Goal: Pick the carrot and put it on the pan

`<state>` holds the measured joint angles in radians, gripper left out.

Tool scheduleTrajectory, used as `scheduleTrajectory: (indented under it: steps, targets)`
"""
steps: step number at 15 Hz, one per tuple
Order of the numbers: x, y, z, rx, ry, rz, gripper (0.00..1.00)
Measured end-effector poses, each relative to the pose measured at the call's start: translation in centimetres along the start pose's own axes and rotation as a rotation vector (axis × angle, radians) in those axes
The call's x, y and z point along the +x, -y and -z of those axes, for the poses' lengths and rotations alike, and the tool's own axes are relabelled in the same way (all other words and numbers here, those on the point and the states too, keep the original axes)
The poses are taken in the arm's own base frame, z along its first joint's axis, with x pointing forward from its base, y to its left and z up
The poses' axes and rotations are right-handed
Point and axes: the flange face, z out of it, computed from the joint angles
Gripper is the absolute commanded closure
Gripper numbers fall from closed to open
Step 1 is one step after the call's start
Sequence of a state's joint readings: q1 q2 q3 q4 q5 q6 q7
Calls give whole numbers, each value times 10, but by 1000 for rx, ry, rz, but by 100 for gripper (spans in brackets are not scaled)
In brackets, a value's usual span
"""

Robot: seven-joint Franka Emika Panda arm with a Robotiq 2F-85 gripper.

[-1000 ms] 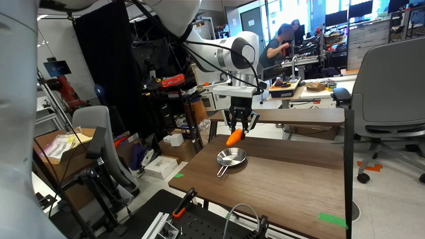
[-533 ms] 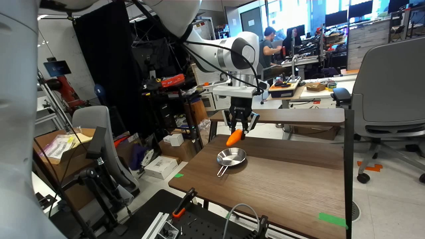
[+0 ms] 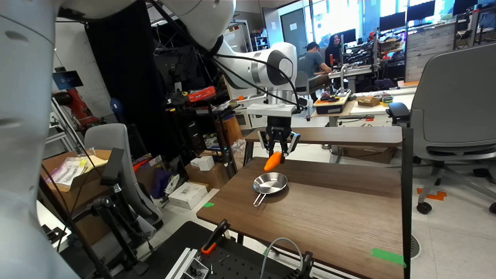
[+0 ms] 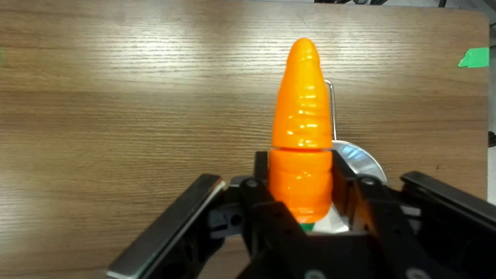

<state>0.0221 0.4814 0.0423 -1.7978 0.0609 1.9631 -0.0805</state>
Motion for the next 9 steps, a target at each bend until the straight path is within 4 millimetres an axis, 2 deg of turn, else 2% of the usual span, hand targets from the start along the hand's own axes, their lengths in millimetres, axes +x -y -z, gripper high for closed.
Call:
scheduleTrajectory:
  steps: [9]
  targets:
    - [65, 64, -22, -95, -61, 116, 86]
